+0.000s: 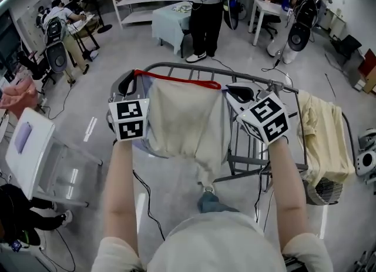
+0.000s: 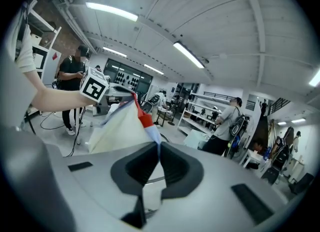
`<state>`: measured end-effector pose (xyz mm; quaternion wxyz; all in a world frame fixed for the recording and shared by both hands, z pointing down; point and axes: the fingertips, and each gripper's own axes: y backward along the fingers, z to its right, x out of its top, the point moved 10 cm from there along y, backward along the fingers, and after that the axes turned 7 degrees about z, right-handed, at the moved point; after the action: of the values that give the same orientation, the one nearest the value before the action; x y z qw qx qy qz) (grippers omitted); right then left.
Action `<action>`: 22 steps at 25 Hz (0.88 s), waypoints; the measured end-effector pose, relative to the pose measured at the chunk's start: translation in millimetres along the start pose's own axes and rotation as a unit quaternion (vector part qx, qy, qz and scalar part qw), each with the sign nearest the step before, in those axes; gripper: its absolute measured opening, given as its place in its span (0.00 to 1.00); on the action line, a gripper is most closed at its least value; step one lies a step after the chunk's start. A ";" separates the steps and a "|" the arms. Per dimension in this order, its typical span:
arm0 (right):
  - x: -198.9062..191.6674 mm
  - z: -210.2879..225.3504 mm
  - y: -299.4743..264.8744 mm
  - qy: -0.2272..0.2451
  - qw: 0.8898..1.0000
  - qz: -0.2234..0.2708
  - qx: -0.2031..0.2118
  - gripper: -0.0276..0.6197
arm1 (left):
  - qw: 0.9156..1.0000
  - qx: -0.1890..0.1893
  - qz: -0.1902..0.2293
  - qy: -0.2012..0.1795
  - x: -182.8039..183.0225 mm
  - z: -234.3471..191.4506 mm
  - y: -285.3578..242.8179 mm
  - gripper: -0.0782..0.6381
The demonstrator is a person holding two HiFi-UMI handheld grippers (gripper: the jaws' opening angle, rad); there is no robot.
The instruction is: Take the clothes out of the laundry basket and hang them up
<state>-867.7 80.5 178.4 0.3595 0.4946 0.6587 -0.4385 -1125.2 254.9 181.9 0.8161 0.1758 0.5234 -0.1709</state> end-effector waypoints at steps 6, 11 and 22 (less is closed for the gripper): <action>-10.1 70.7 -33.2 -0.012 1.000 -0.001 -0.006 0.07 | 1.000 0.000 -0.007 -0.010 -1.5 11.6 -82.6 0.14; -29.2 123.7 -59.3 -0.032 0.999 -0.009 -0.015 0.07 | 0.999 -0.007 -0.022 -0.022 -7.7 27.5 -146.5 0.14; -91.1 202.7 -126.3 -0.091 0.994 -0.049 -0.046 0.07 | 0.996 -0.033 -0.078 -0.037 -50.9 63.7 -263.4 0.14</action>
<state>-958.8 -155.2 216.7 0.4187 0.4026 0.6662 -0.4677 -1216.6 -1.7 224.9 0.8246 0.1004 0.5101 -0.2231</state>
